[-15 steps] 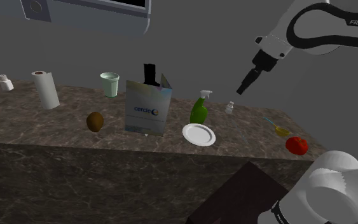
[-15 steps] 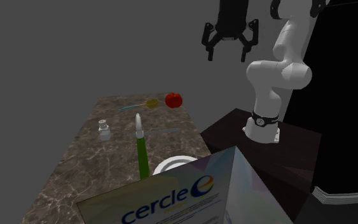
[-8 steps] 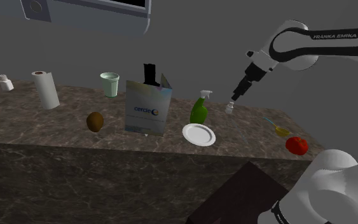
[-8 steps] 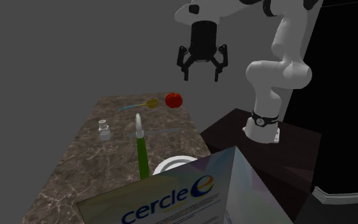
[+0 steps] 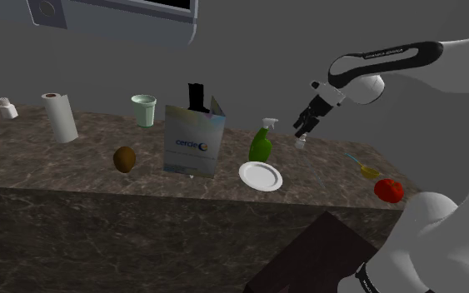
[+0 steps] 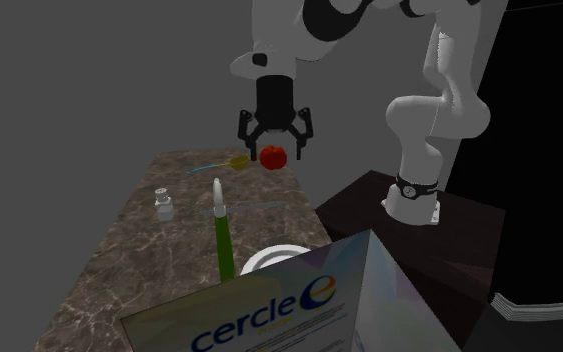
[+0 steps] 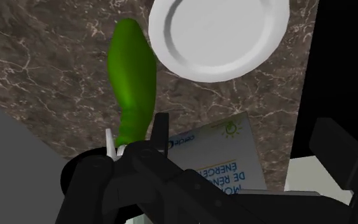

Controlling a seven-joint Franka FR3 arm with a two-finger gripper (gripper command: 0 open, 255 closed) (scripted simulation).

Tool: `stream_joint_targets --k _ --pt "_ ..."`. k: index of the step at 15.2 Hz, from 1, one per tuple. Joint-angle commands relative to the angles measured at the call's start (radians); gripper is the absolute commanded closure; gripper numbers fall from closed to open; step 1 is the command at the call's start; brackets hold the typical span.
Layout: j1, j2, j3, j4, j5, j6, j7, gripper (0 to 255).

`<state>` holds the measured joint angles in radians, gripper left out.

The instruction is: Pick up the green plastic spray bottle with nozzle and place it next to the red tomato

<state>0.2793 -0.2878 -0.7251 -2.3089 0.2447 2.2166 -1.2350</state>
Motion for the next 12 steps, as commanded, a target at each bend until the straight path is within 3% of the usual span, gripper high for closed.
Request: stream_joint_targets --k 1,3,5,9,11,12 --pt "0.061 0.109 -0.077 0.054 0.113 0.006 -0.155 0" --pt "0.097 0.239 -0.140 0.123 0.254 -0.024 -0.319 0" --pt "0.090 0.382 -0.164 0.202 0.402 -0.080 -0.477 0" --pt "-0.032 0.629 -0.098 0.376 0.611 -0.202 -0.699 0" --pt "-0.098 0.730 -0.052 0.470 0.675 -0.254 -0.771 0" --pt "-0.104 0.735 -0.046 0.476 0.677 -0.256 -0.775 0"
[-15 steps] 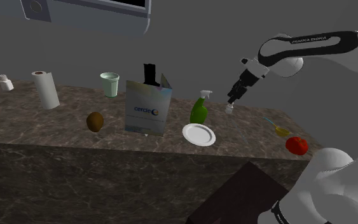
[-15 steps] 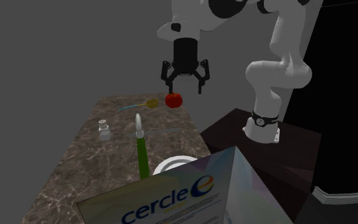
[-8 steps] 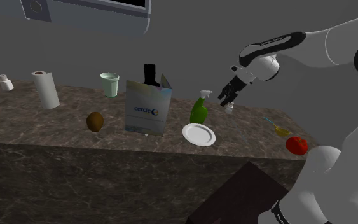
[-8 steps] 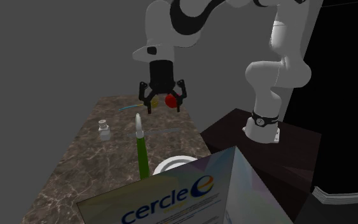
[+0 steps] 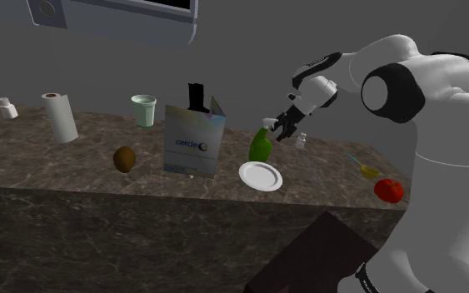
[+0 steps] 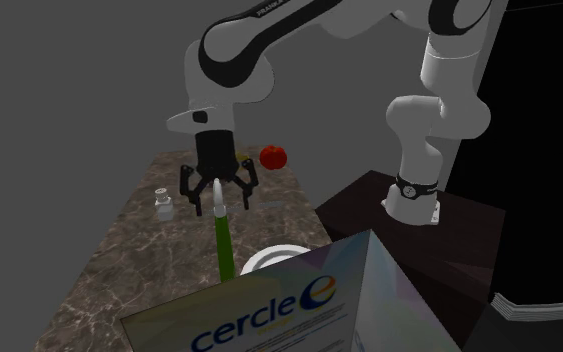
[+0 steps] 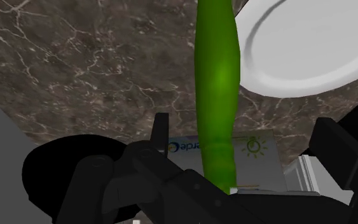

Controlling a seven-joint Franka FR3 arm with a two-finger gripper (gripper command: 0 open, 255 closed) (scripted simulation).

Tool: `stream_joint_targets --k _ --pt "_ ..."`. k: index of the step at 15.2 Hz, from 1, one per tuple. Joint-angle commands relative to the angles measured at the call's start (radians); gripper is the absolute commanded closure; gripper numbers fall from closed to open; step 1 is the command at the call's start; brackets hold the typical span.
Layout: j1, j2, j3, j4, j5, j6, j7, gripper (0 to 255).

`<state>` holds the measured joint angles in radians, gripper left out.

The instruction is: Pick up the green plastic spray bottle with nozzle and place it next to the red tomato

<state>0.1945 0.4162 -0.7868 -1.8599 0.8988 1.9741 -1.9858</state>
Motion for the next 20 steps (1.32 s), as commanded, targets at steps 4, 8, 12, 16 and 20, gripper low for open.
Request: stream_joint_targets --k 4,8,12,16,20 --pt "-0.017 0.058 0.036 0.018 0.053 0.016 -0.038 0" --pt "-0.015 0.083 0.054 0.013 0.081 0.041 -0.050 0" --pt "-0.015 0.083 0.054 0.013 0.081 0.041 -0.050 0" --pt "-0.015 0.083 0.054 0.013 0.081 0.041 -0.050 255" --pt "-0.015 0.083 0.054 0.013 0.081 0.041 -0.050 255"
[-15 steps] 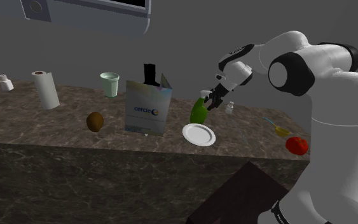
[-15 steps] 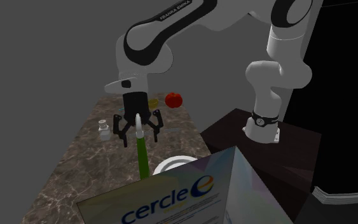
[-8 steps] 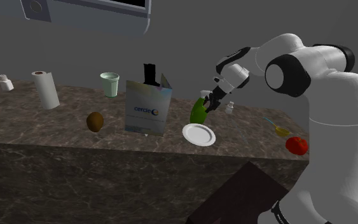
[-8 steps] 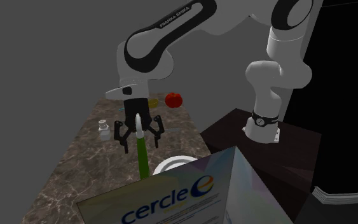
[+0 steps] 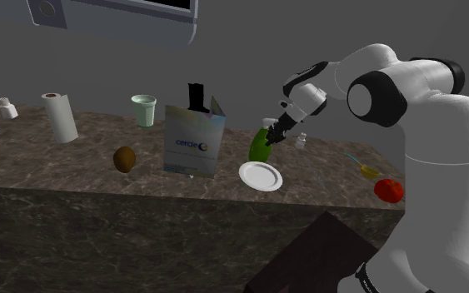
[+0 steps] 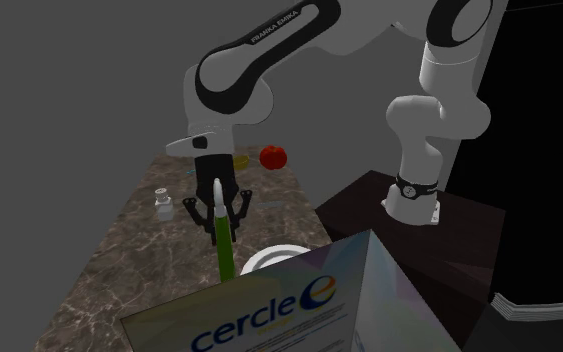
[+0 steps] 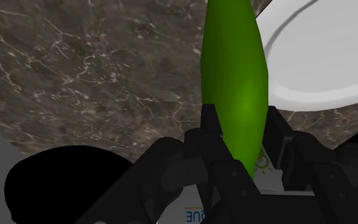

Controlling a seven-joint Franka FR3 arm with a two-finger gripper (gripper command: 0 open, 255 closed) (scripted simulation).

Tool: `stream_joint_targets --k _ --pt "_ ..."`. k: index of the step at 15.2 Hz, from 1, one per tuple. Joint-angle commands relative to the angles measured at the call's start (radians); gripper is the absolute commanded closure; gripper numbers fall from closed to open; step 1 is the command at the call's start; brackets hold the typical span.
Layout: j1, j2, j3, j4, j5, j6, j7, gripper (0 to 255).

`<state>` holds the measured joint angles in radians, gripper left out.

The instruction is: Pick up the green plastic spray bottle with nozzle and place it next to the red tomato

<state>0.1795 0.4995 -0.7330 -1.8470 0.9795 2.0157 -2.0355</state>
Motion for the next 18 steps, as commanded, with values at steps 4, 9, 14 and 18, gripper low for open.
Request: stream_joint_targets --k 4,9,14,18 --pt "0.000 0.000 0.000 0.000 0.000 0.000 0.000 255" --pt "0.012 -0.032 -0.017 0.008 -0.032 -0.022 0.032 255" --pt "0.026 -0.070 -0.036 0.024 -0.071 -0.051 0.072 255" --pt "0.035 -0.098 -0.050 0.040 -0.101 -0.077 0.104 255"
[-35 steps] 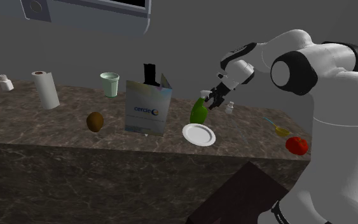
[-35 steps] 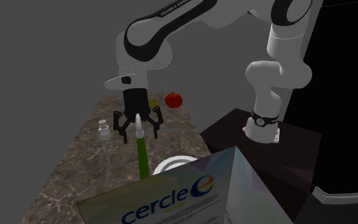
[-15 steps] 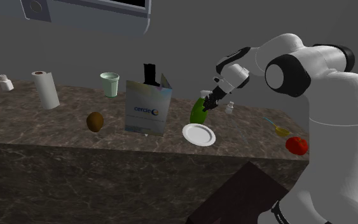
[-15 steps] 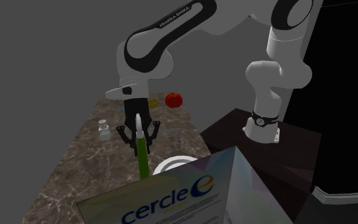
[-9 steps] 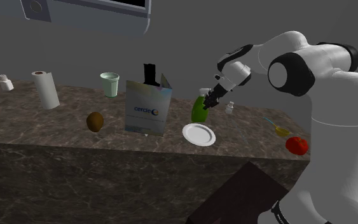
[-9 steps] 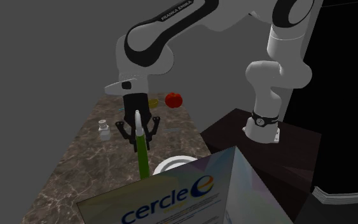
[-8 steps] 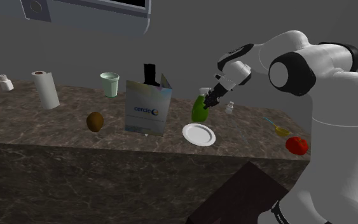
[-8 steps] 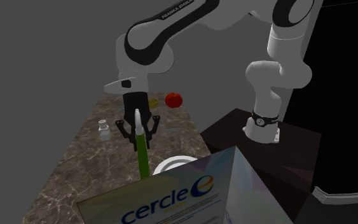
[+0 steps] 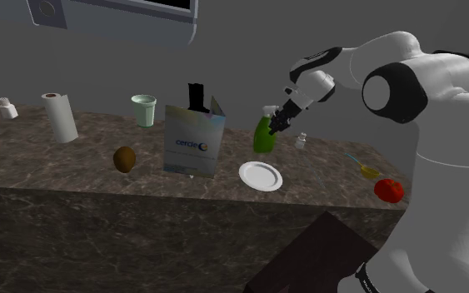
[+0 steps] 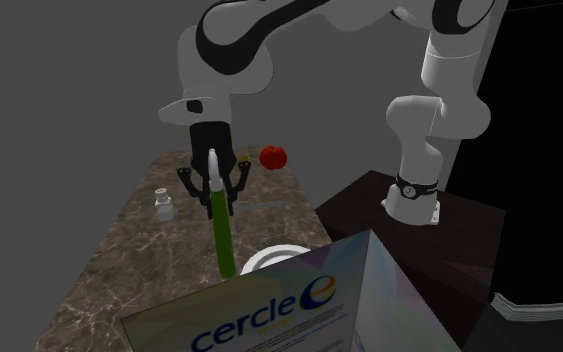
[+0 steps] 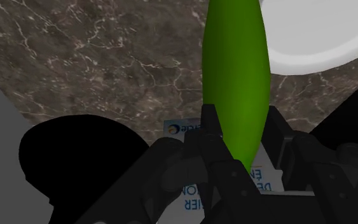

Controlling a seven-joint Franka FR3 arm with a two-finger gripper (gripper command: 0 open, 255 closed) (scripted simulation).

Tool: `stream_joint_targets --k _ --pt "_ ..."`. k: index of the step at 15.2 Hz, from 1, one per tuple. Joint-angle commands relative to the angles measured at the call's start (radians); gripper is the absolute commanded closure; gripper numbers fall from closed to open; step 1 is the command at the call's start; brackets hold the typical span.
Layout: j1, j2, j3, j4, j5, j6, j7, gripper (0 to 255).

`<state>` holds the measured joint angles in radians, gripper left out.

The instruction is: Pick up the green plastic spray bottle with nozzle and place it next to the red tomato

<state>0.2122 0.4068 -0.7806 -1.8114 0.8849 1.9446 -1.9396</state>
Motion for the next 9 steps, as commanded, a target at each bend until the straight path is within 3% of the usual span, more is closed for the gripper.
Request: stream_joint_targets --k 1,9 --pt "0.004 -0.012 -0.006 0.010 -0.013 -0.012 0.016 255" --pt "0.017 -0.059 -0.028 0.056 -0.066 -0.070 0.078 255"
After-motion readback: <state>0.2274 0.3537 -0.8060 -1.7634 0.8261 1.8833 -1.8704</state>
